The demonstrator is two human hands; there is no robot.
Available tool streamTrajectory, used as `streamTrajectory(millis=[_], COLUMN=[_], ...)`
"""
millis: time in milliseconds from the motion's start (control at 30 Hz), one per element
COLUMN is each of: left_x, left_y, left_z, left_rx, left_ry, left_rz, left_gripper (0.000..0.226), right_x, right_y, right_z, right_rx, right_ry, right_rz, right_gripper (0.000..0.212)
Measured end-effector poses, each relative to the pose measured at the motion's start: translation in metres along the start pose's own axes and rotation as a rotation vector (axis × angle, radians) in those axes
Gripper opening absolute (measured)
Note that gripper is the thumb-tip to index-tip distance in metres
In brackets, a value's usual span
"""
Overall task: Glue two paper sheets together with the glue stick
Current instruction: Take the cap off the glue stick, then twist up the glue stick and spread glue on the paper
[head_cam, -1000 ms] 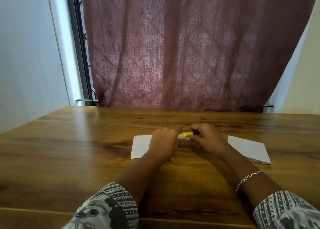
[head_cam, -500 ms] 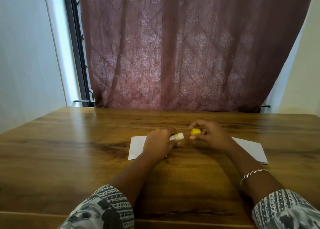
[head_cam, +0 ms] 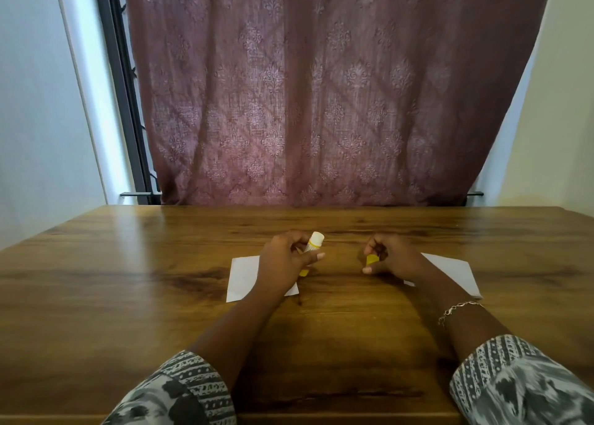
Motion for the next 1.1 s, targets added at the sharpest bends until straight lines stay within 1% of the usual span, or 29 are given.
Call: streamTrajectory(millis=[100, 133, 233, 267, 367, 467, 533, 700, 800, 900, 933, 1033, 1100], left_x=[0.003, 0.003, 0.004, 0.005, 0.006, 0.006, 0.005, 0.004, 0.008, 0.012, 0.013, 0.014, 0.014], left_y=[-0.001, 0.000, 0.000, 0.001, 0.003, 0.004, 0.004, 0.006, 0.008, 0.010, 0.010, 0.008, 0.008], left_z=[0.000, 0.000, -0.002, -0.002, -0.002, -0.002, -0.002, -0.001, -0.004, -0.005, -0.005, -0.002, -0.001], left_rx=[-0.056, -0.074, -0.163, -0.203, -0.279, -0.332, -0.371, -0.464, -0.501, -0.508, -0.503, -0.468, -0.449], left_ry=[0.011, 0.014, 0.031, 0.040, 0.071, 0.076, 0.069, 0.028, -0.026, -0.100, -0.106, -0.082, -0.073], left_rz=[-0.036, -0.044, -0.059, -0.061, -0.065, -0.076, -0.087, -0.100, -0.069, -0.030, -0.026, -0.040, -0.052], left_gripper=[0.035, 0.033, 0.024, 0.023, 0.021, 0.023, 0.024, 0.020, 0.011, 0.009, 0.011, 0.015, 0.015], right_x=[0.000, 0.000, -0.005, -0.008, -0.017, -0.019, -0.018, -0.013, -0.010, -0.008, -0.009, -0.008, -0.007], right_y=[0.003, 0.000, -0.021, -0.030, -0.049, -0.055, -0.053, -0.046, -0.046, -0.044, -0.043, -0.041, -0.042], right_z=[0.002, 0.002, 0.009, 0.014, 0.043, 0.062, 0.067, 0.069, 0.064, 0.060, 0.060, 0.063, 0.066], right_rx=[-0.032, -0.035, 0.001, 0.041, 0.118, 0.104, 0.117, 0.174, 0.164, 0.272, 0.314, 0.335, 0.247], right_ry=[-0.040, -0.031, 0.085, 0.094, -0.013, -0.058, -0.048, -0.003, 0.012, -0.039, -0.066, -0.100, -0.062], right_rz=[0.015, 0.003, -0.144, -0.196, -0.260, -0.278, -0.286, -0.284, -0.279, -0.230, -0.212, -0.184, -0.188], right_gripper=[0.033, 0.033, 0.037, 0.035, 0.029, 0.036, 0.039, 0.038, 0.029, 0.013, 0.012, 0.017, 0.028])
Point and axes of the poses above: each hand's wrist, its own x-axis towards the middle knuckle, its own z-axis out of the palm, y = z × x, the point moved 2 cm from there along x, towards the middle knuckle, and after that the axes turned 8 degrees about x, right-handed, at the moved point
